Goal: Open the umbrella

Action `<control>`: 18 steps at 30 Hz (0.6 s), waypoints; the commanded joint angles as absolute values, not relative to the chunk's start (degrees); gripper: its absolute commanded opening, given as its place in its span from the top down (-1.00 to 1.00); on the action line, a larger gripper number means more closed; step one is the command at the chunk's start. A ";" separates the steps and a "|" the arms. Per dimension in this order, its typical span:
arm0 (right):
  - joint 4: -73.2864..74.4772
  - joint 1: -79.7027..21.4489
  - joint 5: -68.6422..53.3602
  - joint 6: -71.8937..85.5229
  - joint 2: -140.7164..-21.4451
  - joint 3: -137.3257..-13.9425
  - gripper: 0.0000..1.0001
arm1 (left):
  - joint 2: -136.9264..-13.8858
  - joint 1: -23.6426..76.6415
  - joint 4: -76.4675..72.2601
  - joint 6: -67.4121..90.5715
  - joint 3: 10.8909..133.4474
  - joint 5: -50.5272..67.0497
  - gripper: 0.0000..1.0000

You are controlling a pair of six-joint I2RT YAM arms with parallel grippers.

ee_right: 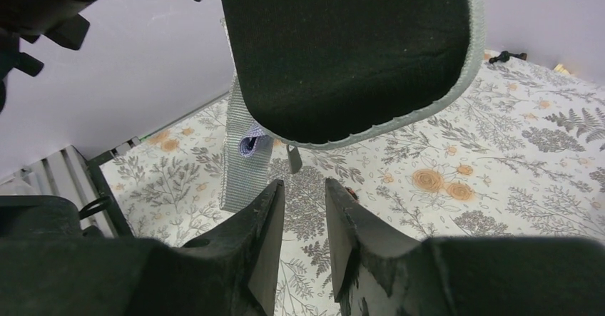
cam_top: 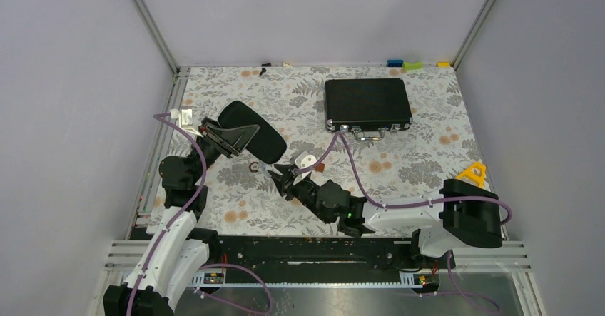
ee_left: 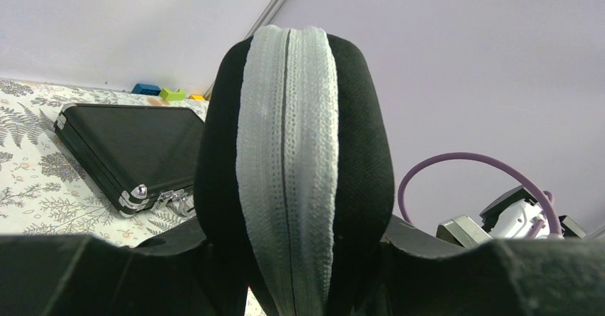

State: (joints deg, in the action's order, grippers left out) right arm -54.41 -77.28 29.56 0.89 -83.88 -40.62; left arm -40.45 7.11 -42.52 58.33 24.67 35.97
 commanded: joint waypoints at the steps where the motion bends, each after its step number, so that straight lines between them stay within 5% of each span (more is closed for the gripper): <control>1: -59.56 -78.00 32.03 -3.14 -84.87 -43.58 0.31 | -39.28 7.03 -47.79 58.45 27.16 33.82 1.00; 18: -62.95 -78.01 30.89 -4.57 -87.99 -46.55 0.40 | -39.46 7.05 -47.92 58.68 27.07 33.71 1.00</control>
